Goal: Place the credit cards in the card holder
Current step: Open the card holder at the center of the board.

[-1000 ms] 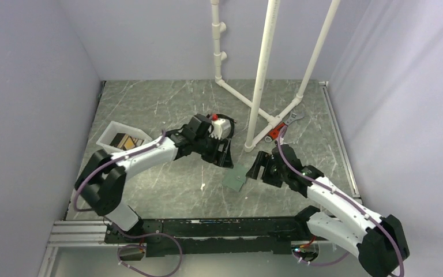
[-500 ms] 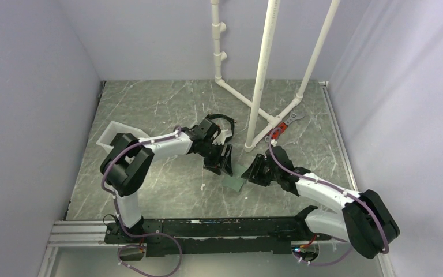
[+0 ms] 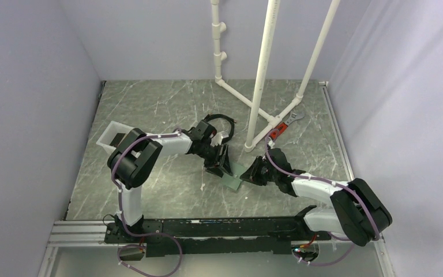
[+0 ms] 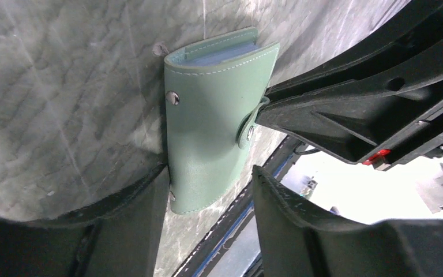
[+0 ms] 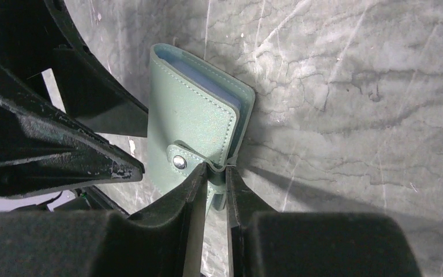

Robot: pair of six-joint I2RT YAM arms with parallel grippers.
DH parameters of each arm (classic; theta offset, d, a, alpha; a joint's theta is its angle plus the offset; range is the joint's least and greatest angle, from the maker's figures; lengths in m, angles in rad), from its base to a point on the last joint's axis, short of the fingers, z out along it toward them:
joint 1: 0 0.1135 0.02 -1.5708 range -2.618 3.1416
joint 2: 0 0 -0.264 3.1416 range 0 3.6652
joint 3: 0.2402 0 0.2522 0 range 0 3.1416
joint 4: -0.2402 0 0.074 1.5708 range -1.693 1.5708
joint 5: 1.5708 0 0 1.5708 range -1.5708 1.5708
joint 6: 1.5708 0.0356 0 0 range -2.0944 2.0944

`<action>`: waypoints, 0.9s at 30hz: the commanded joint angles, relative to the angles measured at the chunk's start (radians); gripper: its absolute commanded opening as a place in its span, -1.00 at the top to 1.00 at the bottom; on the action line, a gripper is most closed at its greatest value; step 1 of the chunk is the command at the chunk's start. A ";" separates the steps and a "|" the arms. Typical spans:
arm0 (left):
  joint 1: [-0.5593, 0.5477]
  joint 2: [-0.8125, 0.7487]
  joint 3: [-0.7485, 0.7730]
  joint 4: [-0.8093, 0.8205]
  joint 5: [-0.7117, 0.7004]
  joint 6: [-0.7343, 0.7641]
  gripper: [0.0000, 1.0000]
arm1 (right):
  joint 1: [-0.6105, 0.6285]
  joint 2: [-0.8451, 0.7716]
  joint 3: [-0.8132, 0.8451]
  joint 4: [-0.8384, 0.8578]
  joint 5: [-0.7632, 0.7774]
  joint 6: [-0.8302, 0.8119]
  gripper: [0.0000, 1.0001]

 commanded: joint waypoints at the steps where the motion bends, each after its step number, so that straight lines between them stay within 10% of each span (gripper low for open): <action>1: 0.006 -0.034 -0.023 0.174 0.126 -0.068 -0.12 | 0.005 0.026 -0.026 0.077 -0.007 0.009 0.65; 12: 0.006 -0.062 -0.041 0.242 0.129 -0.075 0.50 | 0.009 0.010 -0.006 0.020 0.006 -0.029 0.49; 18: 0.000 -0.149 -0.033 0.154 -0.026 0.012 0.94 | 0.018 -0.104 0.099 -0.296 0.114 -0.103 -0.16; 27: -0.071 -0.219 0.007 0.009 -0.261 0.115 1.00 | 0.093 -0.139 0.206 -0.344 0.190 -0.002 -0.33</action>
